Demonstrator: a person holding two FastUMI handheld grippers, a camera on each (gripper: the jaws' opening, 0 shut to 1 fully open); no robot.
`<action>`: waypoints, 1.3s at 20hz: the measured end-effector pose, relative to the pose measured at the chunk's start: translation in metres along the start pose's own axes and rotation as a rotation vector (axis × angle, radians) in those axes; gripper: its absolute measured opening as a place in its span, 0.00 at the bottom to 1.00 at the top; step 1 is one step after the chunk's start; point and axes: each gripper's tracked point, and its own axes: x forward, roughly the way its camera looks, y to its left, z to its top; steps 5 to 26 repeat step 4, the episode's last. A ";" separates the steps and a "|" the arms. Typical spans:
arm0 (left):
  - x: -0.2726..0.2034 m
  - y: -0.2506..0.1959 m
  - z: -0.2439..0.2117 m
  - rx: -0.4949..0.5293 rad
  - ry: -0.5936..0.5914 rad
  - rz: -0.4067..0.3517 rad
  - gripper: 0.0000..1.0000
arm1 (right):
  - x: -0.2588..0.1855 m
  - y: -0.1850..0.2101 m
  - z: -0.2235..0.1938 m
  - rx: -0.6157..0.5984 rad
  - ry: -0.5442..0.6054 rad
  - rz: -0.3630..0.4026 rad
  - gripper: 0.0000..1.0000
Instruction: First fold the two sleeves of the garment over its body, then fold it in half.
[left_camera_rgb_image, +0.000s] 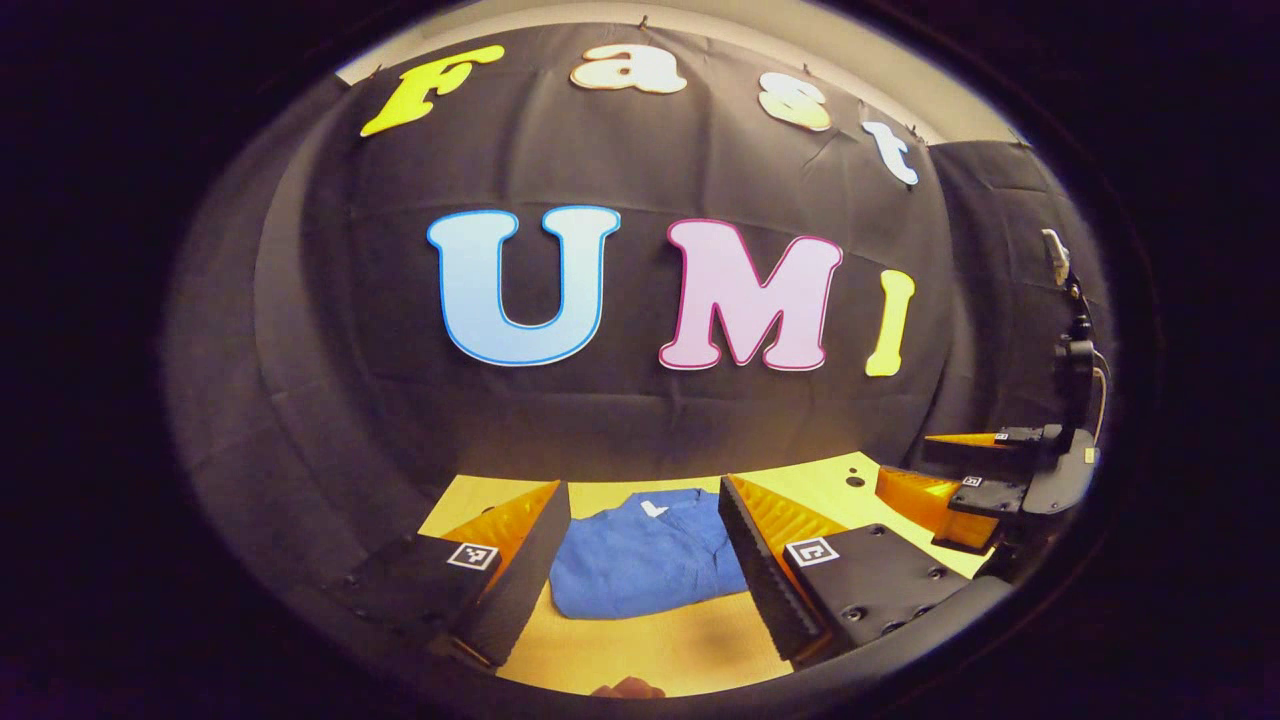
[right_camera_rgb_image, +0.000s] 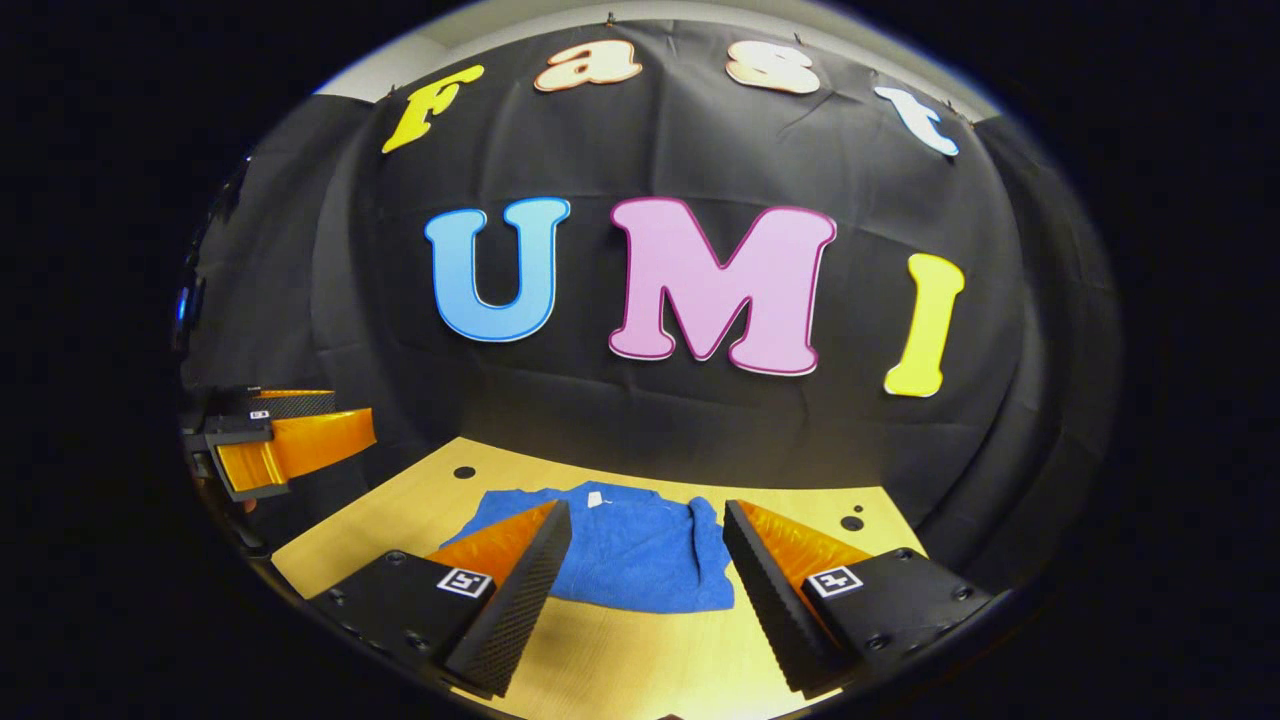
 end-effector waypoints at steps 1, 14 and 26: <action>-0.013 -0.005 -0.001 -0.002 -0.015 -0.006 0.87 | -0.012 0.003 0.001 0.003 -0.010 -0.002 0.97; -0.047 -0.014 -0.008 -0.006 -0.049 -0.014 0.86 | -0.051 0.006 0.008 0.010 -0.065 -0.017 0.97; -0.047 -0.014 -0.008 -0.006 -0.049 -0.014 0.86 | -0.051 0.006 0.008 0.010 -0.065 -0.017 0.97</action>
